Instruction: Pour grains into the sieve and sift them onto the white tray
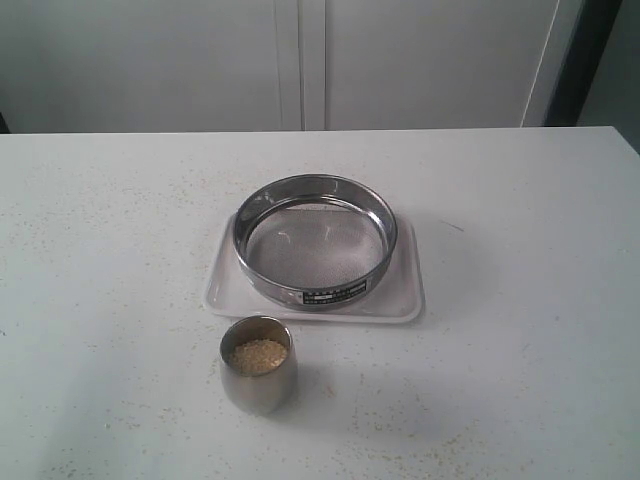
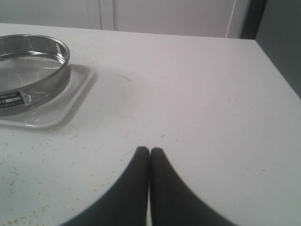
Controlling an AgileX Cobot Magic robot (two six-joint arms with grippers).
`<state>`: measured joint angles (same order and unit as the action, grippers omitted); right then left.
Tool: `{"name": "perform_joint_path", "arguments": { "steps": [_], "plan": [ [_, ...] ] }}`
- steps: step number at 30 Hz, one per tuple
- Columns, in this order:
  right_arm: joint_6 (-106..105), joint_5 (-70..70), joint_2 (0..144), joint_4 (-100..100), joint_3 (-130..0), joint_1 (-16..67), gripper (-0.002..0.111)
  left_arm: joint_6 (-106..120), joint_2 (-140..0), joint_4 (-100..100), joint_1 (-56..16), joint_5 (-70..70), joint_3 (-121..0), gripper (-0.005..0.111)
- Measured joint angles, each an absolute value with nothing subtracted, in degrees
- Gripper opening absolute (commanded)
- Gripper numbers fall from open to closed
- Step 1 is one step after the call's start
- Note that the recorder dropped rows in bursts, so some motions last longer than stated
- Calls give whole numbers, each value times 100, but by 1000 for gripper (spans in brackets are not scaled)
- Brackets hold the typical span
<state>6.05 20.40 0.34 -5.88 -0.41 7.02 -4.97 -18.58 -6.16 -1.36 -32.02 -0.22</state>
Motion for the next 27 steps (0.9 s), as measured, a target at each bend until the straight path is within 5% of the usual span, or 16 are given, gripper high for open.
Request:
{"name": "perform_joint_path", "arguments": {
  "steps": [27],
  "plan": [
    [605,2040,34,-588,-41,702,0,-1279,-6395,-2262,-136,-5460,-22,0]
  ]
}}
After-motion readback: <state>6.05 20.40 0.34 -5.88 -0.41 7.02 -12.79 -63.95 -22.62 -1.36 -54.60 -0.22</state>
